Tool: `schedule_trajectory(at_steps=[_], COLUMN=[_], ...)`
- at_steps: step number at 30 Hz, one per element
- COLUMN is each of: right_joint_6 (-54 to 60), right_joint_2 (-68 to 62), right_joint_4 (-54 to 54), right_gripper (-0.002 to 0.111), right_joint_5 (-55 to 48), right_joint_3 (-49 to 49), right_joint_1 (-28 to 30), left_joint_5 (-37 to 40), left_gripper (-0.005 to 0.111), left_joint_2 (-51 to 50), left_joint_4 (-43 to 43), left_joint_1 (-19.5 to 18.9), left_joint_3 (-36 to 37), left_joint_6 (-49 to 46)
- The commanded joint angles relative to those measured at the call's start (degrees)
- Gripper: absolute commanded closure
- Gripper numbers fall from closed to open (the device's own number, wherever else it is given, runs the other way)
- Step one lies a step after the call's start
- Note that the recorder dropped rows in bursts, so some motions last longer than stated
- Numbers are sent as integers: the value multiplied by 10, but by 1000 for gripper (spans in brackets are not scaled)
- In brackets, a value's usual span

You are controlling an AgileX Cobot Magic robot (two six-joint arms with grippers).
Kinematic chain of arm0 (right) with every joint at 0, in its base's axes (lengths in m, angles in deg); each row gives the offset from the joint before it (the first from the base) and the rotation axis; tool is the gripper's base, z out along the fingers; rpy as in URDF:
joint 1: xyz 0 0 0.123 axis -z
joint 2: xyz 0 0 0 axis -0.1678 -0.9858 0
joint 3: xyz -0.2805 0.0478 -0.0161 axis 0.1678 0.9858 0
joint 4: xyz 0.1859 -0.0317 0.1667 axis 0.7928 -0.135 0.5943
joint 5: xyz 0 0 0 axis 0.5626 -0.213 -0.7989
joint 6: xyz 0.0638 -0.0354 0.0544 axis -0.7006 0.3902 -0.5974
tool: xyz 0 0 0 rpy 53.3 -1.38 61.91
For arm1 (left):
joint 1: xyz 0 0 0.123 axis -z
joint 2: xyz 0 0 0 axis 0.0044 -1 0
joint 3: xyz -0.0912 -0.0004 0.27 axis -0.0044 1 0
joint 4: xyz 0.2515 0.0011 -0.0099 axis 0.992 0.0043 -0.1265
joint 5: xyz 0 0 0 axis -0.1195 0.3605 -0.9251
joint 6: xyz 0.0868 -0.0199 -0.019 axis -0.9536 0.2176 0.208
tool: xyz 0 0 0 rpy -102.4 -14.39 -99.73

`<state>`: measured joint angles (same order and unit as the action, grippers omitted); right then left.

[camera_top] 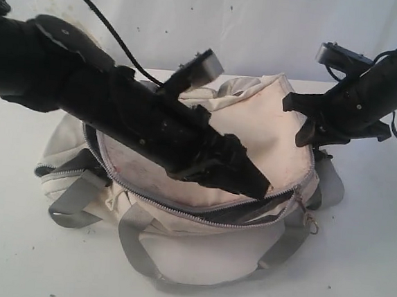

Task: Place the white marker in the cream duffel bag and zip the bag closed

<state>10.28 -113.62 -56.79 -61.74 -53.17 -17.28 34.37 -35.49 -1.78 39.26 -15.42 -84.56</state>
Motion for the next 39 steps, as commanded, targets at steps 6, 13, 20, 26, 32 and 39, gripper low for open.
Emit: schedule_trajectory(at_steps=[6,13,20,26,32,39], right_joint_6=[26,24,-9,-9,-9,-5], right_joint_2=[1,1,1,1,1,1], right_joint_4=[26,51,108,117,135,192], right_gripper=[108,108,108,108,108,108], right_joint_5=[-5,-18,-33,-40,-40,-43], right_joint_3=[1,-17,-24,-40,-40,-40], right_joint_1=[2,2,2,2,2,2], left_joint_5=[-227,-263,-261,-239,-266,-175], left_gripper=[60,60,60,60,60,60], left_joint_2=[-56,-91,-97,-97,-97,-97], left_joint_4=[-40,-124,-293,-293,-293,-293], left_joint_1=[90,105,105,105,105,105], left_joint_3=[1,1,0,0,0,-7], left_joint_6=[-19,-78,-264,-254,-214,-84])
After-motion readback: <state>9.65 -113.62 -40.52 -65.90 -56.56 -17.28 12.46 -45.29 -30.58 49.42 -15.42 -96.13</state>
